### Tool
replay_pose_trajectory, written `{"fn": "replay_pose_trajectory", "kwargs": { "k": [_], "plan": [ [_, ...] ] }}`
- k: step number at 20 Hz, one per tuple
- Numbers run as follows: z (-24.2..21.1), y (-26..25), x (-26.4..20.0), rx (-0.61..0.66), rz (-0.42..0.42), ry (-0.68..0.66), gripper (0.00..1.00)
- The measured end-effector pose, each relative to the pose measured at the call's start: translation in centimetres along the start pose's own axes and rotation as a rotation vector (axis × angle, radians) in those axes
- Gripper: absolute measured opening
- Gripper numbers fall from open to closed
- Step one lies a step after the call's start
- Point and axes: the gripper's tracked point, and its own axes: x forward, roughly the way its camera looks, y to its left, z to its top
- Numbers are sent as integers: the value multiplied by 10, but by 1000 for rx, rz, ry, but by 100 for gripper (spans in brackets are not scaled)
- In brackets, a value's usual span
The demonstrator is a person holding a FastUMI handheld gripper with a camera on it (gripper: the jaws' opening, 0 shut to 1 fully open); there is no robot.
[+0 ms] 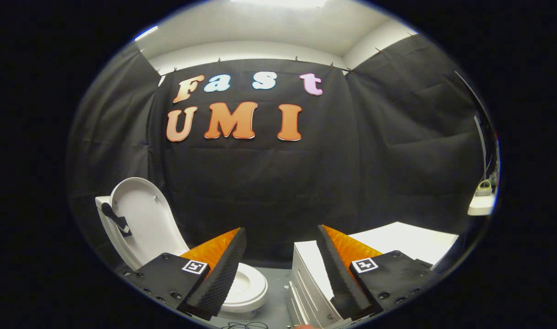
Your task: Open the toilet lid.
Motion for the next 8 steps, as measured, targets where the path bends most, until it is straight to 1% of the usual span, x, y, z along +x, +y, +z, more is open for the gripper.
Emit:
{"fn": "replay_pose_trajectory", "kwargs": {
  "k": [3,5,8],
  "plan": [
    [-5,-11,3,-13,-46,-6,99],
    [-8,-7,6,-6,-60,12,99],
    [-18,-16,11,12,-86,49,99]
  ]
}}
